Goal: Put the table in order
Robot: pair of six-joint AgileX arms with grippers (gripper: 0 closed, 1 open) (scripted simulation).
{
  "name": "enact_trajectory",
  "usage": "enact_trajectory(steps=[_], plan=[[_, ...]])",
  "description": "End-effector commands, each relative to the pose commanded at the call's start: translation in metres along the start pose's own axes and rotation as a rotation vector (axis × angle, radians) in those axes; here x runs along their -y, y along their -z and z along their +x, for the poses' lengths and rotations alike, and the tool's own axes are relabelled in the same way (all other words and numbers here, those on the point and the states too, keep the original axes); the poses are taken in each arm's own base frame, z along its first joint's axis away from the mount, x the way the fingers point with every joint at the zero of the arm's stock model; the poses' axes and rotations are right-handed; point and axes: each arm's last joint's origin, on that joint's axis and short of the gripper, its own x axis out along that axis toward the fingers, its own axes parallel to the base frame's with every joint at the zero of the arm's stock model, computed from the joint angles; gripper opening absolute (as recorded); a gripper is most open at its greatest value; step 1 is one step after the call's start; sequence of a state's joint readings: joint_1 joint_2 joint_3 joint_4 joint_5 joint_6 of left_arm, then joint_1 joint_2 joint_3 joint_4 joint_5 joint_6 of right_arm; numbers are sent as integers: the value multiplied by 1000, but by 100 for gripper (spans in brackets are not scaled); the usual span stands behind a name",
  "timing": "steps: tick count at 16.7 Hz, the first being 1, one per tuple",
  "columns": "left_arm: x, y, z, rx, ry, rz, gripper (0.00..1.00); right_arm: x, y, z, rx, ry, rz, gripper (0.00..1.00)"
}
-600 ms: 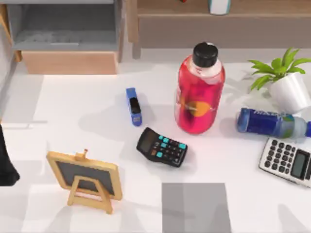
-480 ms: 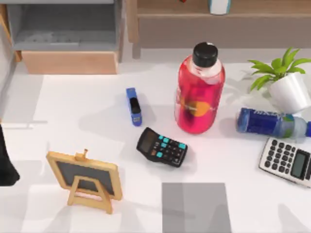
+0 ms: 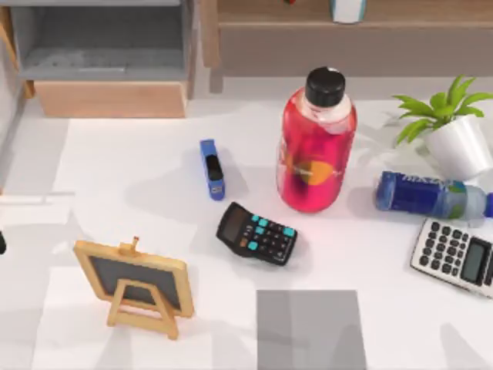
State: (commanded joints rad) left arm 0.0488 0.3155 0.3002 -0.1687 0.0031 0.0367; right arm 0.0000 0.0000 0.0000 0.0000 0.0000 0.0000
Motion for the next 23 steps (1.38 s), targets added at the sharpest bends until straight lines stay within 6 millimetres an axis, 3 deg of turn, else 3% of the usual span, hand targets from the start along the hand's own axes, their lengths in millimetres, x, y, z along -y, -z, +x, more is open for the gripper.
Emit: enact_trajectory(steps=[3, 6, 9, 12, 15, 18, 23], plan=[[-8, -44, 16, -148, -33, 13, 100, 0, 0, 0, 0, 0, 0, 100], [-20, -89, 51, -320, -63, 20, 100, 0, 0, 0, 0, 0, 0, 100], [-39, -124, 103, -505, -86, 18, 100, 0, 0, 0, 0, 0, 0, 100], [-64, -139, 168, -692, -98, 7, 100, 0, 0, 0, 0, 0, 0, 100], [-92, -131, 234, -868, -99, -14, 100, 0, 0, 0, 0, 0, 0, 100], [-120, -103, 292, -1025, -92, -39, 100, 0, 0, 0, 0, 0, 0, 100], [-149, -41, 354, -1213, -65, -77, 100, 0, 0, 0, 0, 0, 0, 100]])
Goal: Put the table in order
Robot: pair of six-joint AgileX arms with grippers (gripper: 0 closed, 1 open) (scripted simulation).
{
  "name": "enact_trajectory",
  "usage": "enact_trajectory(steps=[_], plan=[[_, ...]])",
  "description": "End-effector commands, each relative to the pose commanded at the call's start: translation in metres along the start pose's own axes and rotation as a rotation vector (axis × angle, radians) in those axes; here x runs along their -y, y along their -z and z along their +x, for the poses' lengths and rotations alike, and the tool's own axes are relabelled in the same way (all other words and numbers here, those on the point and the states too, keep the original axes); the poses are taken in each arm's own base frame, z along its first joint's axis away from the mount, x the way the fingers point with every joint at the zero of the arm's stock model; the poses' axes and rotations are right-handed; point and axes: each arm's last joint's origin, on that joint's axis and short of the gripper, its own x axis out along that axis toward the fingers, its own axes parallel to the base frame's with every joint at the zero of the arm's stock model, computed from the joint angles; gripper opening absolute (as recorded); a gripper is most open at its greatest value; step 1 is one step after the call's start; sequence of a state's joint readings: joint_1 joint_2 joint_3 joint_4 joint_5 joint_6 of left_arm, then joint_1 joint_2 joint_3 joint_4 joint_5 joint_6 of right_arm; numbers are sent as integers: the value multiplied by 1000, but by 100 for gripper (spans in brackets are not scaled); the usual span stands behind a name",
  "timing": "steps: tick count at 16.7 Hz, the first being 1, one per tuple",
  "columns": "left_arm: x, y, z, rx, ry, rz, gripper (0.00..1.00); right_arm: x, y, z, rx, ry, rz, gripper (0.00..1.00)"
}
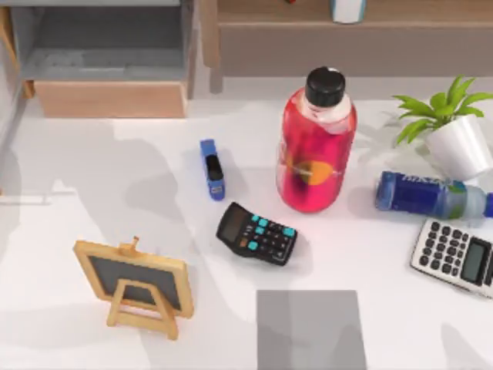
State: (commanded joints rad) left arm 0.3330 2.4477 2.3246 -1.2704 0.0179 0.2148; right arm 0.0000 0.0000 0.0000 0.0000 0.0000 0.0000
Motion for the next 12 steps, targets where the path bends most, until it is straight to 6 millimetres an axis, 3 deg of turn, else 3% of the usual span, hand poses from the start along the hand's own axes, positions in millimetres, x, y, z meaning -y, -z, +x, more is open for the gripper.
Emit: enact_trajectory(steps=[4, 12], plan=[[0, -10, 36, -68, 22, 14, 100, 0, 0, 0, 0, 0, 0, 100], [0, -11, 41, -74, 24, 17, 100, 0, 0, 0, 0, 0, 0, 100]])
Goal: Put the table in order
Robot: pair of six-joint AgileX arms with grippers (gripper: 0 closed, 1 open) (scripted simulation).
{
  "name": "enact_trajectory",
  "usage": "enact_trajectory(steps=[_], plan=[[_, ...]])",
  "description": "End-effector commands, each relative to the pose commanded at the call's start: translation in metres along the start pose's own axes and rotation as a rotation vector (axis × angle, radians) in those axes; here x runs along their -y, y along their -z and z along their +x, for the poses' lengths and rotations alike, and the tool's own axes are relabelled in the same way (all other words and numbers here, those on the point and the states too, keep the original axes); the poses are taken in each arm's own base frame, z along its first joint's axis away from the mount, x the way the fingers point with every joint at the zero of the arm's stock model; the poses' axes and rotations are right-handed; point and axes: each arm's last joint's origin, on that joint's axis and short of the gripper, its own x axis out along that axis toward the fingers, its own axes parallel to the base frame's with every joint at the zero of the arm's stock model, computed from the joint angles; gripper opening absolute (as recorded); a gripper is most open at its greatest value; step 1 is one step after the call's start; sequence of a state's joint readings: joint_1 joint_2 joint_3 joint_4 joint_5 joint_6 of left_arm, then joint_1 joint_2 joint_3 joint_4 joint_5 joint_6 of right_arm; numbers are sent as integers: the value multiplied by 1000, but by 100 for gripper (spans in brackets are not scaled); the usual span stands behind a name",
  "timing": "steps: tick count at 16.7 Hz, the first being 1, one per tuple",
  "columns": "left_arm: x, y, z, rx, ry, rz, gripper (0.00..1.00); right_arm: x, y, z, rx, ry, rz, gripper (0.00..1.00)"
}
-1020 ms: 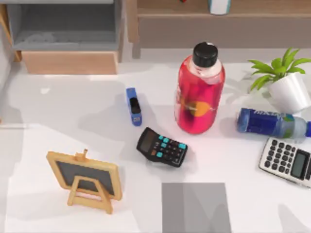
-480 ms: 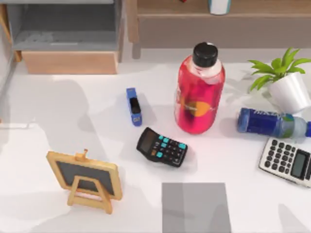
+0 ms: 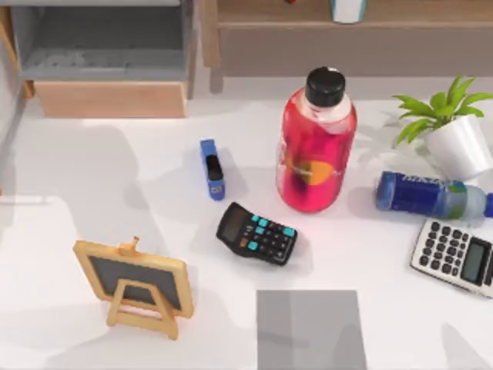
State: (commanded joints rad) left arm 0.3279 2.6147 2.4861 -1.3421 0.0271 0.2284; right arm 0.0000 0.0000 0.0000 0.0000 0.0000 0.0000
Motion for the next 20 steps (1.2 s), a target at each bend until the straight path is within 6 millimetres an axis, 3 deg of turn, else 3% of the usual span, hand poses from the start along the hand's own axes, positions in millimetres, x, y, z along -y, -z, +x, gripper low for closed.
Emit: enact_trajectory(steps=[11, 14, 20], plan=[[2, -1, 28, 1, 0, 2, 100, 0, 0, 0, 0, 0, 0, 100], [2, -1, 28, 1, 0, 2, 100, 0, 0, 0, 0, 0, 0, 100], [2, -1, 28, 1, 0, 2, 55, 0, 0, 0, 0, 0, 0, 100]])
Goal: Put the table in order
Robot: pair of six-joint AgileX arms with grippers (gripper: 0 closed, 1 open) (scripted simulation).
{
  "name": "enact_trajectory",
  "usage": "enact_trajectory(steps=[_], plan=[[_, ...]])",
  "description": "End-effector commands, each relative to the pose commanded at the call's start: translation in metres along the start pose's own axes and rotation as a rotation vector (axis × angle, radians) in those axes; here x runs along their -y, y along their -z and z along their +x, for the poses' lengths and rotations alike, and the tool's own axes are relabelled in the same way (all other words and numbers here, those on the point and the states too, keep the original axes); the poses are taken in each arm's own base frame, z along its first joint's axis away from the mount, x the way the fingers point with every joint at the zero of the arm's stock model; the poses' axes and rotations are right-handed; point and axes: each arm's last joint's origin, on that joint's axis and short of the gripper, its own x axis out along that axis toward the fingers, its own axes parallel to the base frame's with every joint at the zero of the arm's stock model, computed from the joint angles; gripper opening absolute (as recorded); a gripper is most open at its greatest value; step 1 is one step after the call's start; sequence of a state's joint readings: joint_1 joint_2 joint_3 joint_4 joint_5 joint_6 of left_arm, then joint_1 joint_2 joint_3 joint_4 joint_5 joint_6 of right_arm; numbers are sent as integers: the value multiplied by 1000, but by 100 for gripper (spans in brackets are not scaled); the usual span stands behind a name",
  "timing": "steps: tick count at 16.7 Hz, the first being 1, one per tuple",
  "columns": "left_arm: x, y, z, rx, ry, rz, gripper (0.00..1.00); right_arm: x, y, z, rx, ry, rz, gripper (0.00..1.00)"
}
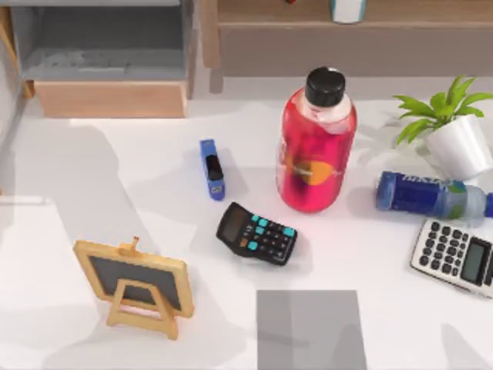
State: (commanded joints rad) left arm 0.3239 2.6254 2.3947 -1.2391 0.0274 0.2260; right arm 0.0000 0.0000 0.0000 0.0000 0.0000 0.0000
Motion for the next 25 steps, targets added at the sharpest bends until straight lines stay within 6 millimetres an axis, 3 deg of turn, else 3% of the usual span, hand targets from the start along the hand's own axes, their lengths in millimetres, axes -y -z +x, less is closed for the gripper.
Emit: enact_trajectory(steps=[7, 17, 21, 25], plan=[[0, 0, 0, 0, 0, 0, 2, 0, 0, 0, 0, 0, 0, 100], [-1, 0, 0, 1, -1, 0, 0, 0, 0, 0, 0, 0, 0, 100], [-4, 4, -35, 47, -8, -54, 0, 0, 0, 0, 0, 0, 0, 100], [9, 13, -88, 122, -16, -134, 0, 0, 0, 0, 0, 0, 0, 100]])
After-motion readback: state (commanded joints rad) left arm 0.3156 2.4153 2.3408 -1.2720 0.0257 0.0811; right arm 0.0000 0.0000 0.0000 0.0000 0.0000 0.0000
